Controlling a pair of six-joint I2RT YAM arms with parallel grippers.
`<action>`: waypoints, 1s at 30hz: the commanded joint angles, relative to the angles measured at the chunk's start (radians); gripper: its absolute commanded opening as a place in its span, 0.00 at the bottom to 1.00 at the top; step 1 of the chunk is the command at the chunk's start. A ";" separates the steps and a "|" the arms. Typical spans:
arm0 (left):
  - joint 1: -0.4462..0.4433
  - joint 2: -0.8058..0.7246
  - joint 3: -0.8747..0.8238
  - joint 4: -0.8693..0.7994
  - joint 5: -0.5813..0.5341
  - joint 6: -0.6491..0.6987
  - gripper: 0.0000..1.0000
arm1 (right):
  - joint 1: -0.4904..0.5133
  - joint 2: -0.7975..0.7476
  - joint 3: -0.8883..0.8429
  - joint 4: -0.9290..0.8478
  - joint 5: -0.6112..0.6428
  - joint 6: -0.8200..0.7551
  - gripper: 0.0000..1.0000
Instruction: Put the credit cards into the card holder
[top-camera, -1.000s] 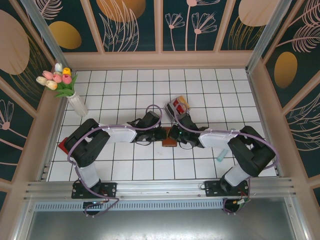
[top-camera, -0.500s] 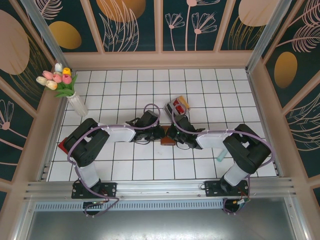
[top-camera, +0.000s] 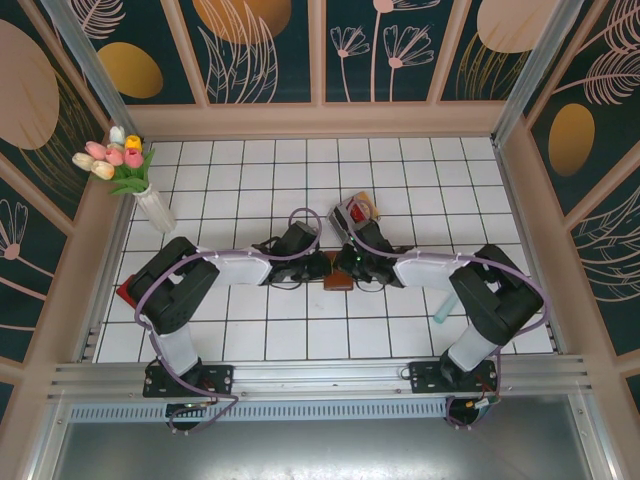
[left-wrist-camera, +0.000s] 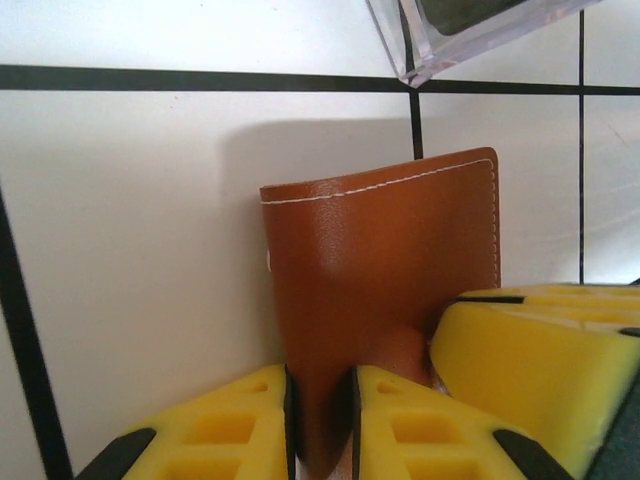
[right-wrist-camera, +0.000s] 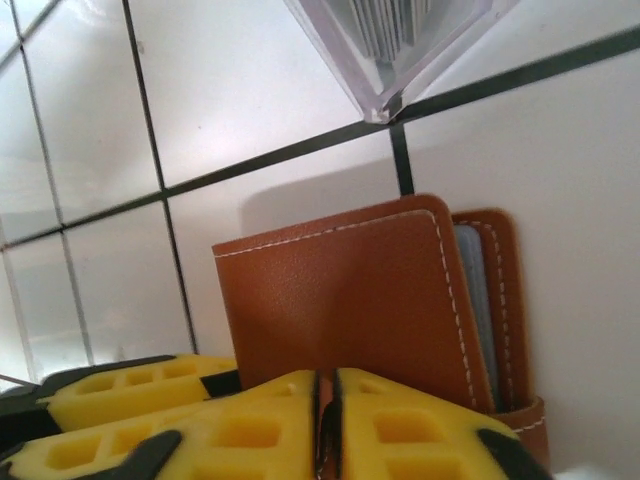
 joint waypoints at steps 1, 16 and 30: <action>-0.021 0.027 -0.023 -0.056 -0.003 0.008 0.21 | -0.026 -0.055 0.071 -0.166 0.003 -0.108 0.25; -0.021 0.030 -0.011 -0.065 0.000 0.022 0.22 | -0.072 -0.175 -0.074 -0.130 -0.071 -0.066 0.08; -0.022 0.036 0.001 -0.077 0.004 0.030 0.23 | -0.126 -0.129 -0.109 0.008 -0.160 -0.054 0.01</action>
